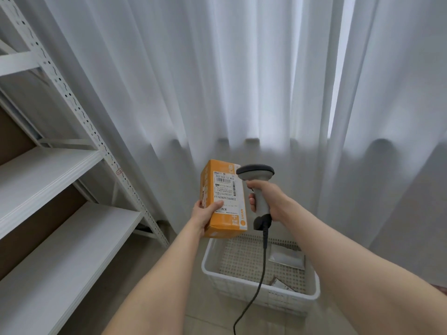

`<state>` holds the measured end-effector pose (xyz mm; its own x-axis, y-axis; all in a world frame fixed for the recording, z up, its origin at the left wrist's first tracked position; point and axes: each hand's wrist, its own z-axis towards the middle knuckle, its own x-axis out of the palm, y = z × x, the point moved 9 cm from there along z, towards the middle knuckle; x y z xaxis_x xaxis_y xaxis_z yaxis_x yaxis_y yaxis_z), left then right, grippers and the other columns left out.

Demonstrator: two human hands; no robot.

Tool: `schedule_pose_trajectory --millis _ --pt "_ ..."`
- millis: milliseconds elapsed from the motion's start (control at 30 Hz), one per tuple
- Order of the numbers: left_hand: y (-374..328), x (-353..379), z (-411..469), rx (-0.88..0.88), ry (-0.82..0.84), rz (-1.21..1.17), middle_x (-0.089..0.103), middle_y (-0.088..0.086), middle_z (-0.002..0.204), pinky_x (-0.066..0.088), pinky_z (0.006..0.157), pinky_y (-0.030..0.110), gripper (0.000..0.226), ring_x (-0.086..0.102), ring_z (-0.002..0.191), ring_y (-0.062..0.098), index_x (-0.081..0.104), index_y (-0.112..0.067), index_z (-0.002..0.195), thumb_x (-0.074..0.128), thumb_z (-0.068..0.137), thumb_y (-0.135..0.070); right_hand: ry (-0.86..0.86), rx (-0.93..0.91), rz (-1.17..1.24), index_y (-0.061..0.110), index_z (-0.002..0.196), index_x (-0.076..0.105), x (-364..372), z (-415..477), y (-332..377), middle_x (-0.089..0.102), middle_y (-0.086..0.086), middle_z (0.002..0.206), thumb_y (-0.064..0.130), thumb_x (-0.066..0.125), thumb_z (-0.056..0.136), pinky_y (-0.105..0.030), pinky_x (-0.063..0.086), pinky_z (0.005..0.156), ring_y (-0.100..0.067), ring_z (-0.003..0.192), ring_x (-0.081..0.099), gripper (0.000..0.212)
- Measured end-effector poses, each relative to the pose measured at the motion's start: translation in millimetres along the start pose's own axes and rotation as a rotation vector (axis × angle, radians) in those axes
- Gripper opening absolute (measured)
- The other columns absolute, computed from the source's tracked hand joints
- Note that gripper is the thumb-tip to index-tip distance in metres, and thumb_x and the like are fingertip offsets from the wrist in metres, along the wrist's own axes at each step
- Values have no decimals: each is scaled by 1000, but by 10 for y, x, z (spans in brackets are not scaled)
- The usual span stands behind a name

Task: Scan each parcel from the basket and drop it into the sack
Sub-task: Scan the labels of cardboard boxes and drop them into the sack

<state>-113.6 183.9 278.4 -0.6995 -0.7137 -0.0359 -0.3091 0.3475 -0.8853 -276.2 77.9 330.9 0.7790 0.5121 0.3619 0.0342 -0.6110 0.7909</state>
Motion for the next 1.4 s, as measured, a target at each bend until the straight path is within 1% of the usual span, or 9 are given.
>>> schedule_pose_trajectory --millis 100,167,367,567,667,933,1233,1300,1400 --pt "57 -18 -23 -18 -43 -5 56 14 131 54 79 41 81 62 105 30 33 -14 142 79 76 -26 34 38 -37 4 104 58 134 -2 -67 56 -4 59 21 63 91 -24 46 44 -12 47 52 22" --pt "89 -37 -53 -28 -65 11 55 13 131 53 77 40 82 61 106 30 32 -15 142 79 76 -28 45 62 -63 5 100 57 176 -6 -113 55 -4 60 22 63 91 -24 46 44 -13 47 51 20" --pt "189 -151 -168 -43 -110 10 56 11 129 53 83 42 82 62 105 29 34 -17 141 80 75 -30 90 102 -128 8 85 55 259 -92 -183 52 -2 59 23 60 93 -21 44 45 -12 47 48 17" --pt "314 -322 -401 -75 -138 -14 58 11 128 53 85 43 82 62 105 29 35 -18 142 79 75 -33 142 126 -165 8 85 54 399 -166 -332 51 -1 58 22 60 93 -21 43 43 -11 45 46 17" --pt "374 -419 -541 -99 -159 15 56 10 130 50 77 40 81 60 107 27 34 -19 143 77 77 -36 166 132 -174 9 85 54 501 -201 -397 52 -2 58 22 62 92 -21 43 42 -11 44 47 16" --pt "472 -812 -843 -125 -199 31 55 10 132 42 56 32 76 57 89 21 34 -19 144 73 81 -37 246 159 -237 9 83 54 861 -375 -547 52 -1 58 22 61 91 -23 42 47 -12 48 46 17" --pt "682 -1537 -1234 -128 -209 -13 59 10 126 44 57 36 74 60 84 22 35 -22 142 72 81 -39 277 133 -305 9 90 55 1484 -762 -876 53 -2 60 22 62 91 -21 44 45 -11 49 48 15" --pt "757 -1773 -1331 -121 -200 -29 60 9 124 47 61 37 75 62 89 24 36 -24 140 73 79 -42 284 132 -291 8 93 56 1654 -857 -1024 55 -2 61 23 62 92 -22 45 46 -11 49 49 17" --pt "901 -2185 -1478 -118 -159 -72 66 7 116 54 73 42 81 67 96 28 42 -27 137 79 69 -50 238 111 -249 2 110 56 1896 -985 -1287 61 -6 65 20 66 91 -23 47 45 -12 47 51 28"
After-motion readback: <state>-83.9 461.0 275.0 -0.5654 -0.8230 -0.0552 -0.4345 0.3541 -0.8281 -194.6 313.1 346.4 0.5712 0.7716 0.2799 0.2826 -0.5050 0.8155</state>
